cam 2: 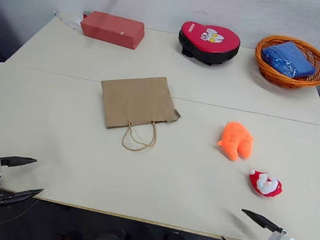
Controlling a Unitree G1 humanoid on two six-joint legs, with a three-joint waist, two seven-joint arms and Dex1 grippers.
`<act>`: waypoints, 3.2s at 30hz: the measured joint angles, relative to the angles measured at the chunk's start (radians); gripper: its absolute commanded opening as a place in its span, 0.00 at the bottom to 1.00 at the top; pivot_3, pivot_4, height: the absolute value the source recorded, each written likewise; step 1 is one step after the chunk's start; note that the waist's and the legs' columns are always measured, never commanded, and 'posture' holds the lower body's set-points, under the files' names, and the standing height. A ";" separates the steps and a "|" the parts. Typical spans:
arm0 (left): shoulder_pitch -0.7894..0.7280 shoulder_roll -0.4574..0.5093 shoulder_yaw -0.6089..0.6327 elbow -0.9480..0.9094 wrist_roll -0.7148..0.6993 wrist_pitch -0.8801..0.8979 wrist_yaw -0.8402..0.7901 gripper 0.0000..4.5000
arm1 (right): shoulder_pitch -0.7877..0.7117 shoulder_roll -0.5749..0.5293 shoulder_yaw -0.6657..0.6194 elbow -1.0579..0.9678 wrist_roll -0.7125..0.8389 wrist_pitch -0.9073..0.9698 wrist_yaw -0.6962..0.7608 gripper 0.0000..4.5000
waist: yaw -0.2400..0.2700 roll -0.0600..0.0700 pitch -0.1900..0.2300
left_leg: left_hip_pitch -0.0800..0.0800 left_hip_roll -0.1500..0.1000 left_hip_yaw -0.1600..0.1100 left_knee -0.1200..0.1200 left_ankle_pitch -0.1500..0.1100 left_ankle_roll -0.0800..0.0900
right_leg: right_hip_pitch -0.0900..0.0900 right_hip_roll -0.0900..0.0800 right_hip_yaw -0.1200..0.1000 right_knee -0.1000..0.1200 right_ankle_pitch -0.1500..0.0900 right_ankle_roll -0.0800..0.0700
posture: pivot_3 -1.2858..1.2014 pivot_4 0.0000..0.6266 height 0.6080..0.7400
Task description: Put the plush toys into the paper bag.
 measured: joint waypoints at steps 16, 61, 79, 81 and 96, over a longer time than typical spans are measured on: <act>-0.472 0.099 -0.236 -0.124 -0.119 0.383 -0.014 1.00 | -0.149 0.143 0.082 -0.202 0.131 0.094 -0.178 1.00 | 0.001 0.002 0.000 | 0.000 -0.001 -0.002 0.001 0.005 -0.009 | -0.001 0.001 -0.001 0.003 0.000 0.000 | 0.52 0.24 1.00; -1.308 -0.389 -0.603 0.218 -0.122 0.361 -0.180 0.00 | -0.514 0.138 0.340 -0.254 0.049 0.412 -0.357 0.57 | -0.004 -0.001 0.001 | -0.006 0.000 -0.003 0.015 0.006 -0.011 | -0.006 0.004 -0.001 0.013 0.000 0.001 | 0.52 0.24 1.00; -1.216 -0.398 -0.638 0.035 -0.117 0.448 -0.086 0.00 | -0.884 0.172 0.504 -0.057 -0.043 0.646 -0.351 0.00 | 0.001 -0.001 0.001 | -0.035 -0.002 -0.006 0.030 0.007 -0.011 | -0.030 0.003 -0.002 0.019 0.001 0.003 | 0.52 0.24 1.00; -1.212 -0.398 -0.637 0.033 -0.117 0.449 -0.080 0.00 | -0.863 0.120 0.470 -0.056 -0.044 0.623 -0.309 0.00 | 0.001 -0.001 0.001 | -0.035 -0.002 -0.005 0.030 0.007 -0.011 | -0.029 0.003 -0.002 0.019 0.001 0.003 | 0.52 0.24 1.00; -1.191 -0.421 -0.667 0.032 -0.112 0.437 -0.069 0.00 | -0.834 0.036 0.289 -0.068 0.169 0.640 -0.149 0.00 | -0.003 -0.001 0.001 | -0.033 -0.002 -0.004 0.030 0.007 -0.011 | -0.029 0.003 0.000 0.022 0.001 0.003 | 0.52 0.24 1.00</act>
